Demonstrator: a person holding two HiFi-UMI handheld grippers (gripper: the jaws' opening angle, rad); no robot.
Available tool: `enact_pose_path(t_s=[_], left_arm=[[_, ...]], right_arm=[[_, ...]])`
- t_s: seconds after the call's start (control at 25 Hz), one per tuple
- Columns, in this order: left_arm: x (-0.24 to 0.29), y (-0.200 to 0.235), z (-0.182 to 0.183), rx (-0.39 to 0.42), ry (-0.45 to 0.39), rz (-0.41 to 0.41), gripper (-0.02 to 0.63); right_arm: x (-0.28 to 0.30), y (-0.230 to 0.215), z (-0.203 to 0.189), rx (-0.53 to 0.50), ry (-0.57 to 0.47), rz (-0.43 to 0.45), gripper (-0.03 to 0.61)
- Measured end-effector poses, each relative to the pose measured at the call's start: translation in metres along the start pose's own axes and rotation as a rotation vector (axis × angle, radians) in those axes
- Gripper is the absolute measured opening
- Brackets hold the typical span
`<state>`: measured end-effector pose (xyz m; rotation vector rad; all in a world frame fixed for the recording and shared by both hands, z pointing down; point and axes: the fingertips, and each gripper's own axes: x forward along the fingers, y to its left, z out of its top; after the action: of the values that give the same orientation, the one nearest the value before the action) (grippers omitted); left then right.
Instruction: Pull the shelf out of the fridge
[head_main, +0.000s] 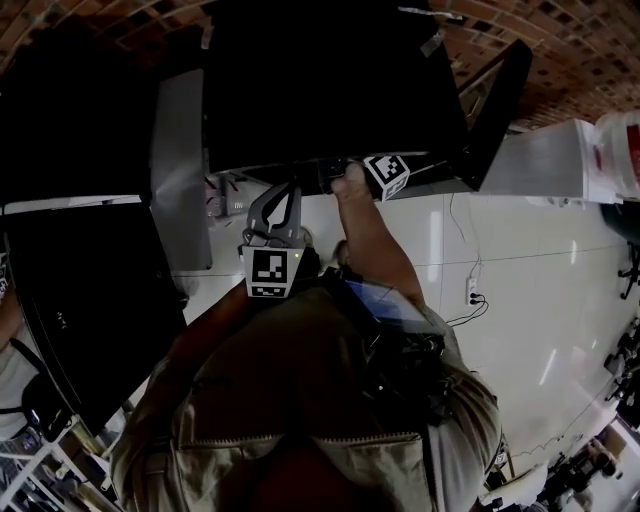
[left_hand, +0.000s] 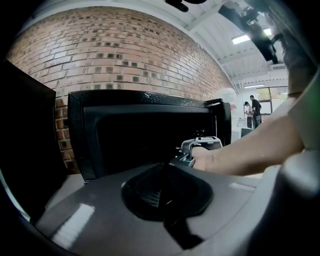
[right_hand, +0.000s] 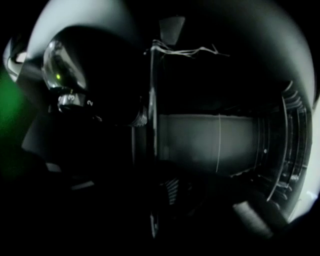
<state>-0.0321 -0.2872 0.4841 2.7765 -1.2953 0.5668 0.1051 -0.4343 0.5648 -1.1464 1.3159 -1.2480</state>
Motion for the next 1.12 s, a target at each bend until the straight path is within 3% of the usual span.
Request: enact_pose_path(t_s=[0.68,0.84,1.12], left_arm=[[-0.055,0.017,0.014,-0.067,-0.090,-0.027,0.006],[-0.081,0.002,0.012,-0.079,-0.117,0.004,0.006],[-0.132,-0.014,0.015,-0.081,-0.131,0.151,0.006]], right_arm=[[-0.087,0.036,-0.029,0.032,-0.021,-0.018,0.011],[-0.127,0.041,-0.034,0.043,-0.021,-0.017,0.011],[-0.189,0.055,-0.044,0.067,0.026,-0.022,0.012]])
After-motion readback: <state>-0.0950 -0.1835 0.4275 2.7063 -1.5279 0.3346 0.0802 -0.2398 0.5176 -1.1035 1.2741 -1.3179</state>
